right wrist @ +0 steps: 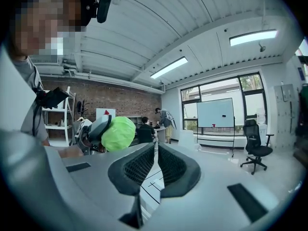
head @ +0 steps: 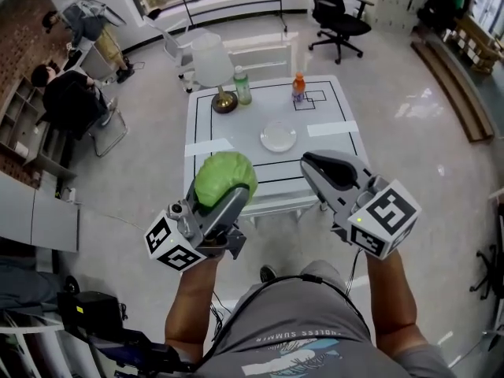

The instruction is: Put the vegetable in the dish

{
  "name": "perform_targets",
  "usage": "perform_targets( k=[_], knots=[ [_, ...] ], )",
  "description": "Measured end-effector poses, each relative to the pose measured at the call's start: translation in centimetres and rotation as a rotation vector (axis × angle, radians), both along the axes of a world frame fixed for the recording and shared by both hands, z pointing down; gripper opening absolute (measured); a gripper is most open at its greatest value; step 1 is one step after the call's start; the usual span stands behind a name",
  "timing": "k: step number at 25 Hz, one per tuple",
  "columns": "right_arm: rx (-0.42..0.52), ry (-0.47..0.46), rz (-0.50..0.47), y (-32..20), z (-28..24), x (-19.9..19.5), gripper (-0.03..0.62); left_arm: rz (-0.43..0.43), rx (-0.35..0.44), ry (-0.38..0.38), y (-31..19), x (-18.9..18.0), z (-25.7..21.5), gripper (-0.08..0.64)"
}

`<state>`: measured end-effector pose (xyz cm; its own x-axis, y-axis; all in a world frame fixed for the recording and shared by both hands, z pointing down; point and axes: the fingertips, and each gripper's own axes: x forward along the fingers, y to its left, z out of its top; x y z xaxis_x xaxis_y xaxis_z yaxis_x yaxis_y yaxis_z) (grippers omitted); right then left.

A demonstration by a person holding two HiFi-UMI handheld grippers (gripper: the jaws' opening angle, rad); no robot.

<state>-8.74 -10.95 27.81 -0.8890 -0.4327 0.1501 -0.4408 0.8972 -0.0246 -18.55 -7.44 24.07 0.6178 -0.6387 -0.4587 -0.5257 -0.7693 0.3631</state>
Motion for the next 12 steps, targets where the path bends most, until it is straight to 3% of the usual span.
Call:
perform_targets(
  k=[12],
  knots=[
    [-0.030,0.025,-0.004,-7.0,1.3,1.7,0.008,0.004,-0.057,-0.024,-7.7,2.2,1.6,0.308]
  ],
)
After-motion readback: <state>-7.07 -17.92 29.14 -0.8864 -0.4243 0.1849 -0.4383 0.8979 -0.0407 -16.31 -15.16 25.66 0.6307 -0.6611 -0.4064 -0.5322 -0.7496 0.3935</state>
